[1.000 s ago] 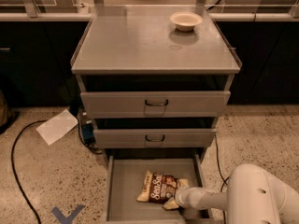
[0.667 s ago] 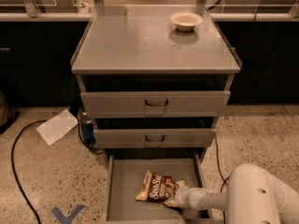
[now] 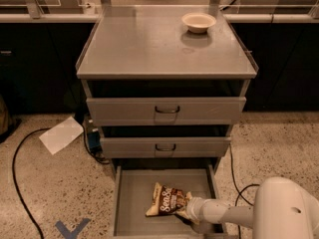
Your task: Pick brown chip bag from bottom drawer and place on counter
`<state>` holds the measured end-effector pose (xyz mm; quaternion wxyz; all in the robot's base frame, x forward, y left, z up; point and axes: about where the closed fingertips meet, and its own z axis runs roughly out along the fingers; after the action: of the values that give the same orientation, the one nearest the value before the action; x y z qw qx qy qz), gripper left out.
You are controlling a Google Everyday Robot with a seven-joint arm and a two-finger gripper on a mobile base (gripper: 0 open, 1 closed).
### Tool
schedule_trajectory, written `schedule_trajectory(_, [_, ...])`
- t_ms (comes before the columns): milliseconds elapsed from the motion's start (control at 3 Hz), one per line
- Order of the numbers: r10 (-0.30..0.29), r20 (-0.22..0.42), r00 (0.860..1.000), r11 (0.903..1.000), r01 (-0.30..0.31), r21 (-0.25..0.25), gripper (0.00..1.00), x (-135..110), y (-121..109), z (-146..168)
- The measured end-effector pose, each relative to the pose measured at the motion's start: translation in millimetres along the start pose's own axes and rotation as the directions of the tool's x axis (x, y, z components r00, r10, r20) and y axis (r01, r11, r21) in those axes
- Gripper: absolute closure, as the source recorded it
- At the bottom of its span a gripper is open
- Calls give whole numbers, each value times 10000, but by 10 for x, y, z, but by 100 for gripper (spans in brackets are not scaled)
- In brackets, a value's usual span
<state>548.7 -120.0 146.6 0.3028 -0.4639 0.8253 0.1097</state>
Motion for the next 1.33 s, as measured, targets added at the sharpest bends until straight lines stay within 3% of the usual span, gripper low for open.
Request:
schedule_trajectory(333, [-405, 420, 9983, 9983, 422, -399, 100, -482, 38, -398])
schedule_trajectory(667, [-844, 978, 9916, 9936, 911, -663, 100, -1068, -61, -906])
schedule_trajectory(1000, [-1192, 1674, 9787, 9901, 1297, -536, 100, -1646, -314, -1399])
schedule_trajectory(1333, [-1775, 2183, 9596, 9801, 1923, -483, 100, -2181, -445, -1858])
